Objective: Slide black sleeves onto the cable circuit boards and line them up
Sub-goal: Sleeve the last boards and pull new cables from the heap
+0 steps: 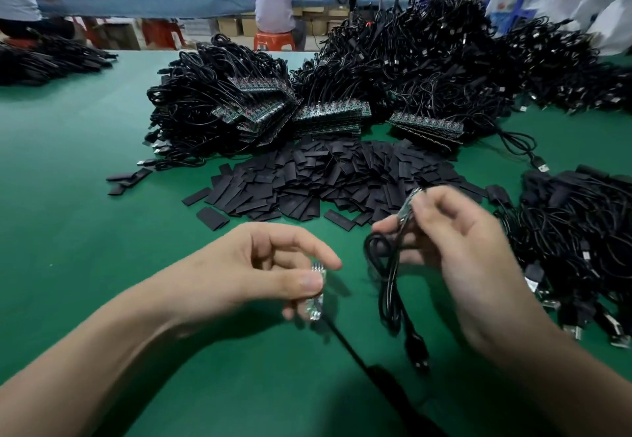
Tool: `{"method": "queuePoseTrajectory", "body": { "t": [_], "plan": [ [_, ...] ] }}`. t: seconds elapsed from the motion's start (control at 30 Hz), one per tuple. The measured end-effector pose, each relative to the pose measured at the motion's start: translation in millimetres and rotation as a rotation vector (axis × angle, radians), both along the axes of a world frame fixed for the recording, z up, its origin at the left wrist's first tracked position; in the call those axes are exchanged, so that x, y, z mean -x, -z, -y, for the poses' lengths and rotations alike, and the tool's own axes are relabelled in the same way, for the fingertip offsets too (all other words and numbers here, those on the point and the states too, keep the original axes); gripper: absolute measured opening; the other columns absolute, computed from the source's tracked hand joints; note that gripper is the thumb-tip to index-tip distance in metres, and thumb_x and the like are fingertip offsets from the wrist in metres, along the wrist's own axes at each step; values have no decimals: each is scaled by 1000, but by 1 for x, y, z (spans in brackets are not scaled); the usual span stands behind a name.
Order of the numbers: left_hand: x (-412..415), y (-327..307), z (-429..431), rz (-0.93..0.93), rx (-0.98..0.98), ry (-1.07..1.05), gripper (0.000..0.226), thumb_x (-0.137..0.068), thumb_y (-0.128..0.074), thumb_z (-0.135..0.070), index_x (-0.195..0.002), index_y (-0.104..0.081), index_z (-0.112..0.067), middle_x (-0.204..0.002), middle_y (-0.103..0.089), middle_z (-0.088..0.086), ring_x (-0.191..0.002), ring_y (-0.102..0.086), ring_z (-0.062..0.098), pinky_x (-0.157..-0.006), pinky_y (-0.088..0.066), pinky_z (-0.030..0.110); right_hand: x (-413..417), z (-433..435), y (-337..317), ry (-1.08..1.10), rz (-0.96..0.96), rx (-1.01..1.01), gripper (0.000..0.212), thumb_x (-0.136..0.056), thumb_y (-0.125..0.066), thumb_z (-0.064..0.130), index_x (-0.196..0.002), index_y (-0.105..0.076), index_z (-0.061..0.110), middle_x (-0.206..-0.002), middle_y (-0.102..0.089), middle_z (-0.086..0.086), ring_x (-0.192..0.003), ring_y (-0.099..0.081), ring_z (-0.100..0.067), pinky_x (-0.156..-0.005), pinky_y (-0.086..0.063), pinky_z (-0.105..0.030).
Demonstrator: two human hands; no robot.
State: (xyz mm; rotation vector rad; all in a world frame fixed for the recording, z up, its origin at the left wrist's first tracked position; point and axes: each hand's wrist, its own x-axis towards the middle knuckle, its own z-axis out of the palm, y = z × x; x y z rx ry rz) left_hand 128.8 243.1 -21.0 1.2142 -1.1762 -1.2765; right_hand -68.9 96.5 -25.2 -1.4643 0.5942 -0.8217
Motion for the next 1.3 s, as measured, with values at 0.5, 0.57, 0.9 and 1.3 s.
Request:
{"method": "queuePoseTrajectory", "body": {
  "t": [0.5, 0.57, 0.9, 1.3],
  "plan": [
    [-50, 7, 24, 1449, -21, -660, 20, -98, -66, -27, -114, -77, -25, -114, -67, -3, -108, -63, 24, -88, -53, 40, 2, -5, -5, -155, -233, 120, 31, -106, -47, 37, -77, -59, 32, -63, -66, -4, -50, -51, -14, -42, -37, -24],
    [-49, 4, 23, 1514, -29, -652, 19, -99, -64, -29, -112, -78, -26, -112, -68, -5, -108, -62, 22, -85, -53, 38, 1, -5, -2, -174, -256, 124, 26, -104, -48, 36, -84, -62, 26, -62, -63, -2, -51, -49, -13, -44, -37, -24],
    [10, -14, 22, 801, 217, -301, 13, -96, -69, -21, -99, -78, -31, -76, -75, -14, -73, -71, 2, -73, -54, 19, -1, -10, 6, -194, -326, 289, 29, -98, -58, 45, -87, -66, 19, -63, -61, 3, -56, -50, -6, -58, -38, -27],
    [35, 6, 13, 884, 474, -565, 25, -80, -81, -35, -102, -81, -25, -88, -75, -18, -78, -69, 2, -75, -53, 17, -1, -9, 9, -245, -312, 273, 26, -92, -58, 47, -85, -65, 23, -63, -59, 5, -56, -48, -7, -56, -38, -24]
  ]
}}
